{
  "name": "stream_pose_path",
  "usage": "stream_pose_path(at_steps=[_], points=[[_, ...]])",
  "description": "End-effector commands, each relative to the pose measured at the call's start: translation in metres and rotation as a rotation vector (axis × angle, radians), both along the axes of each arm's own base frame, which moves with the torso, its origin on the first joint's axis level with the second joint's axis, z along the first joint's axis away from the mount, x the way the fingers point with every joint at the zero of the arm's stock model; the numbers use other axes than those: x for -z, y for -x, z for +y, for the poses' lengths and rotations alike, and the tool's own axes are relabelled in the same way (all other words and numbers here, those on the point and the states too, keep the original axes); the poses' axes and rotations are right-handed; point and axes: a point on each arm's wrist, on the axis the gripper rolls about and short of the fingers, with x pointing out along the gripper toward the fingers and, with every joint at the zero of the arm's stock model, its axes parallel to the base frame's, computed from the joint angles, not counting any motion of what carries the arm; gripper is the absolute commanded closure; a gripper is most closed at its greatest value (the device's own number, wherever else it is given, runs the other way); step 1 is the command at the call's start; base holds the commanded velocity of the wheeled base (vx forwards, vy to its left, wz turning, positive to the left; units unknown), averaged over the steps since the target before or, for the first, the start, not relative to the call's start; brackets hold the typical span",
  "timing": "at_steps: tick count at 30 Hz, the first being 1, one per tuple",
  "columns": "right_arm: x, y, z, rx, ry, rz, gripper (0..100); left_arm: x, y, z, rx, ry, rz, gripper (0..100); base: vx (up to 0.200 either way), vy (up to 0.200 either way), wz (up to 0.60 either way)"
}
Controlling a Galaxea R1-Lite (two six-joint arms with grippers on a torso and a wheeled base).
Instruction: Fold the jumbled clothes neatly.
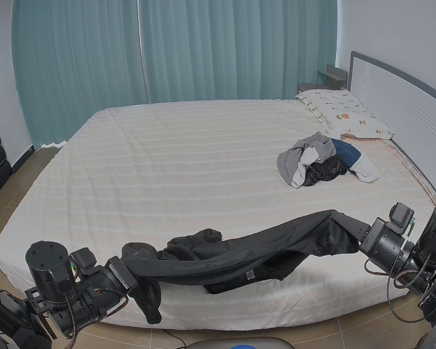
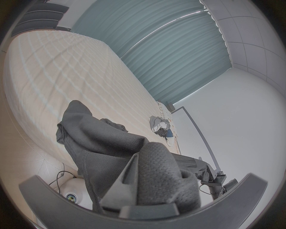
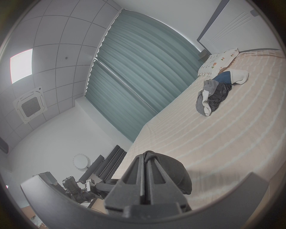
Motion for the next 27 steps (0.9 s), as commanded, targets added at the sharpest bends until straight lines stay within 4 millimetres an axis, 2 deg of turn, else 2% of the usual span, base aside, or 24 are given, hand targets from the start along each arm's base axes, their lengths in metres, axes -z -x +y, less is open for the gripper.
stream_pose_path(at_steps=[1,9,16,22,25,27], points=[[-0.002,0.000,0.000,-0.001,-0.007,-0.012,100,0.000,0.000,0.000,0.000,0.001,-0.001,100,0.000,0.000,0.00],[-0.016,0.009,-0.006,0.000,-0.033,-0.081,100,-0.009,0.004,0.003,-0.001,0.007,-0.051,100,0.000,0.000,0.00],[-0.053,0.034,-0.019,-0.051,-0.114,-0.268,100,-0.049,0.017,0.018,-0.019,0.014,-0.227,100,0.000,0.000,0.00],[-0.084,0.046,-0.026,-0.067,-0.127,-0.389,100,-0.093,0.014,0.026,-0.065,-0.003,-0.210,100,0.000,0.000,0.00],[-0.109,0.057,-0.032,-0.072,-0.133,-0.418,100,-0.117,0.018,0.029,-0.068,-0.004,-0.208,100,0.000,0.000,0.00],[-0.125,0.065,-0.036,-0.079,-0.138,-0.431,100,-0.125,0.018,0.030,-0.076,-0.006,-0.207,100,0.000,0.000,0.00]])
